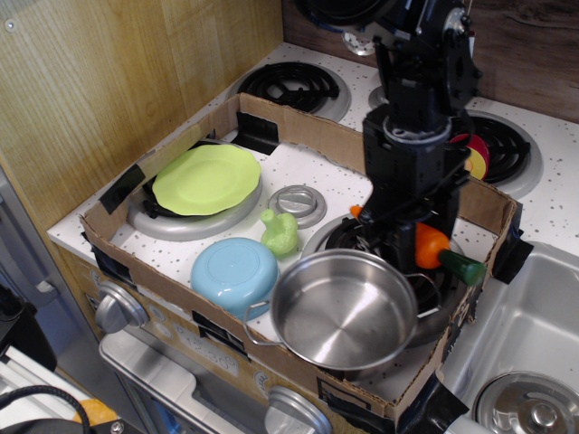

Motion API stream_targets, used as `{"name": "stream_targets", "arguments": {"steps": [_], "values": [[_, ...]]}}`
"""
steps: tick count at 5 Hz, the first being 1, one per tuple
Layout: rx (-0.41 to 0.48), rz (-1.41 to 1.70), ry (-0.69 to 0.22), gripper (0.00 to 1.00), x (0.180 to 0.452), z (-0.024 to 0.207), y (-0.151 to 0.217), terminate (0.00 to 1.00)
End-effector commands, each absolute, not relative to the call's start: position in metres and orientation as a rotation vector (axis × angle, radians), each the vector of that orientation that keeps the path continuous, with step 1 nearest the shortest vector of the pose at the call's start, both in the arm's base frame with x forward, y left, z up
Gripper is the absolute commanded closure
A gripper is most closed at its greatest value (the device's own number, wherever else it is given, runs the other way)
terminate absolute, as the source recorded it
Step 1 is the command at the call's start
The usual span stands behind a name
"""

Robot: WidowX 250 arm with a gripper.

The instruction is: Take carrot off plate

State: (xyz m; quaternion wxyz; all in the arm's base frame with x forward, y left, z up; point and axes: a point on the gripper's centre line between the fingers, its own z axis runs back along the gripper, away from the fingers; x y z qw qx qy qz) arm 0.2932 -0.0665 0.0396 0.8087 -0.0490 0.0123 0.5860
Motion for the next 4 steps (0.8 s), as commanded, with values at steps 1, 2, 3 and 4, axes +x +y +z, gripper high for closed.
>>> {"name": "stream_targets", "arguments": {"steps": [1,2,3,4], "values": [[-0.104,1.204,-0.025,0.0,0.32,0.068,-0.059,0.0],[-0.094,1.251,-0.024,0.0,0.324,0.08,-0.067,0.0],[-0.097,1.292,-0.017,0.0,0.327,0.089,-0.078,0.0],[-0.051,1.285,-0.015,0.0,0.334,0.106,-0.079,1.0]]}}
